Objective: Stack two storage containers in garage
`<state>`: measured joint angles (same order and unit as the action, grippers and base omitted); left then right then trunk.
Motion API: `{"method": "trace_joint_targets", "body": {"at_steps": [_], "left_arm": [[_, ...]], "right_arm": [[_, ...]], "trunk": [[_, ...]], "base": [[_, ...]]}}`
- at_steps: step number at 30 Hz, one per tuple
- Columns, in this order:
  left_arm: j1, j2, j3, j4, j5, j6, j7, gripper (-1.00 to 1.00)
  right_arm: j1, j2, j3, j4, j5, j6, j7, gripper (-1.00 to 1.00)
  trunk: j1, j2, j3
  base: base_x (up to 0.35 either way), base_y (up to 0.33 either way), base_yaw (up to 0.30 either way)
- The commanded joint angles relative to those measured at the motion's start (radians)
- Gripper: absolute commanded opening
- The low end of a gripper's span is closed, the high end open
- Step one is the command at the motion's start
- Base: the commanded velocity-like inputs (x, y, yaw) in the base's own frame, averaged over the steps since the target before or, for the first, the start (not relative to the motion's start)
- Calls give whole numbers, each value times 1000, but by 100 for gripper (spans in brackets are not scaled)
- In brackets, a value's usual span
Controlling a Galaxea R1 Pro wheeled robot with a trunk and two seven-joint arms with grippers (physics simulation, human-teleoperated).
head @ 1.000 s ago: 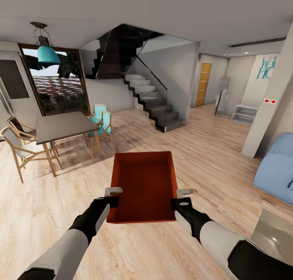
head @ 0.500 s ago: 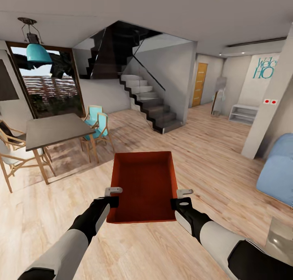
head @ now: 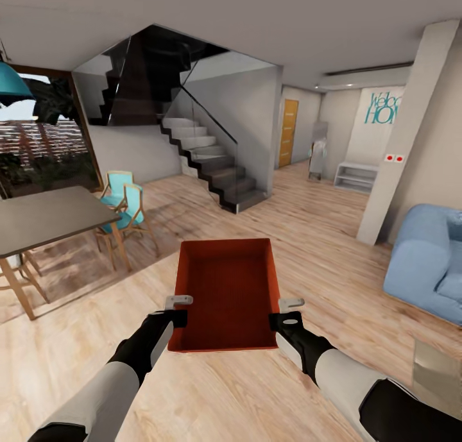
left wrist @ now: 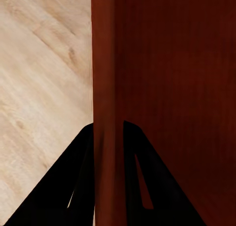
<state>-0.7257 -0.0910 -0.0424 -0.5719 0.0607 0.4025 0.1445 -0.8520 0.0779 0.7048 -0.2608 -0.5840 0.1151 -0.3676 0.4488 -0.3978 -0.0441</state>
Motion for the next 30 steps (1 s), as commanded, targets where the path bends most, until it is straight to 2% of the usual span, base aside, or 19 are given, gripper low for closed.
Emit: {"method": "trace_joint_targets", "body": {"at_steps": [1, 21, 30], "left_arm": [[1, 0, -4, 44, 2, 6, 12, -100], [0, 5, -4, 44, 3, 6, 12, -100], [0, 5, -4, 44, 3, 6, 12, -100]], "right_arm": [[-2, 0, -27, -3, 27, -24, -51, -100], [-2, 0, -27, -3, 27, -25, -51, -100], [-2, 0, -27, -3, 27, -25, -50, -100]], "trunk": [[1, -2, -2], [1, -2, -2], [1, -2, -2]], "base": [[320, 80, -249], [322, 12, -215], [322, 0, -28]]}}
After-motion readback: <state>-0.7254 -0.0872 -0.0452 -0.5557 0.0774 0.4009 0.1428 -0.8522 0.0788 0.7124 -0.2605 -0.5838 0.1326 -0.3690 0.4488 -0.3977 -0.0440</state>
